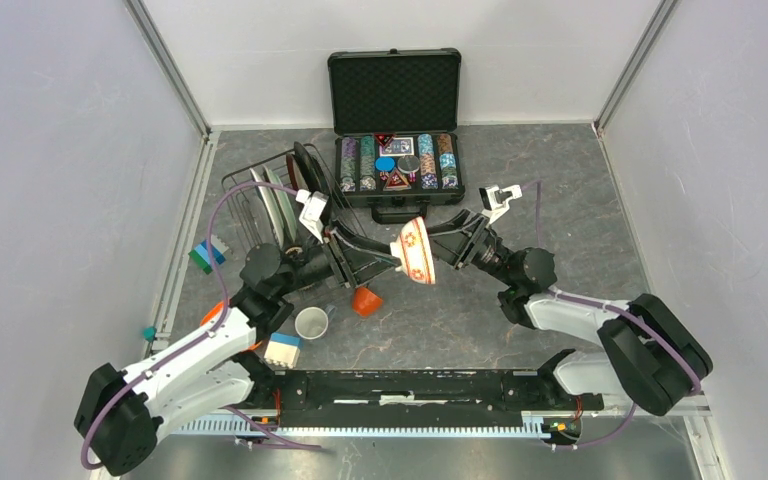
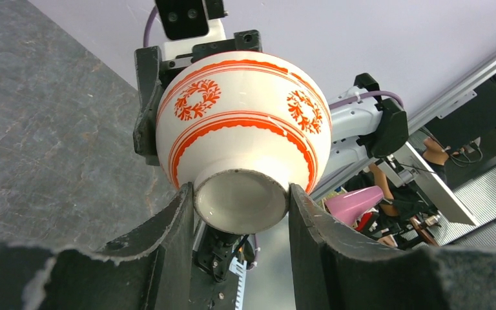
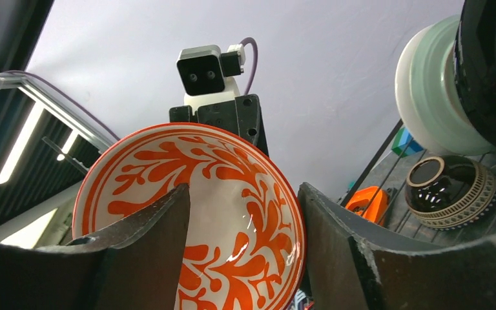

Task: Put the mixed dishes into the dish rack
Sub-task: Pick up the bowl from the center of the board, then turn the bowl upside down on the dish rack.

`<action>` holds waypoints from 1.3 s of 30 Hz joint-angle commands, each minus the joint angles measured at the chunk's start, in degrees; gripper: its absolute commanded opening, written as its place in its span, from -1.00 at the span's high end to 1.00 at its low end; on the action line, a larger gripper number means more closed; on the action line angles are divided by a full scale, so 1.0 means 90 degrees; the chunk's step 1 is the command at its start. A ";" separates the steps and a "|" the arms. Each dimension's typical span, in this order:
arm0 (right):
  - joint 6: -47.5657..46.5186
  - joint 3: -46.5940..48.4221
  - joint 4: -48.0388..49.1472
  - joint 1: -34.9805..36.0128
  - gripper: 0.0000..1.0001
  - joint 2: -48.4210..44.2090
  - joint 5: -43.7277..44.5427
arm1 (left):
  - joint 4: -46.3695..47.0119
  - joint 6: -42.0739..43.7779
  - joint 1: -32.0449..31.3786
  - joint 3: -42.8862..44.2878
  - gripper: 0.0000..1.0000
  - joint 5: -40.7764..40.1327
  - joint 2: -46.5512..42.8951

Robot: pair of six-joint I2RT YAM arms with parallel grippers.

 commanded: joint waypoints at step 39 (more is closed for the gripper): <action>-0.3559 0.0695 -0.4765 -0.0108 -0.49 -0.1167 0.1555 | -0.7534 0.2859 0.0026 0.2376 0.95 -0.6086 -0.1128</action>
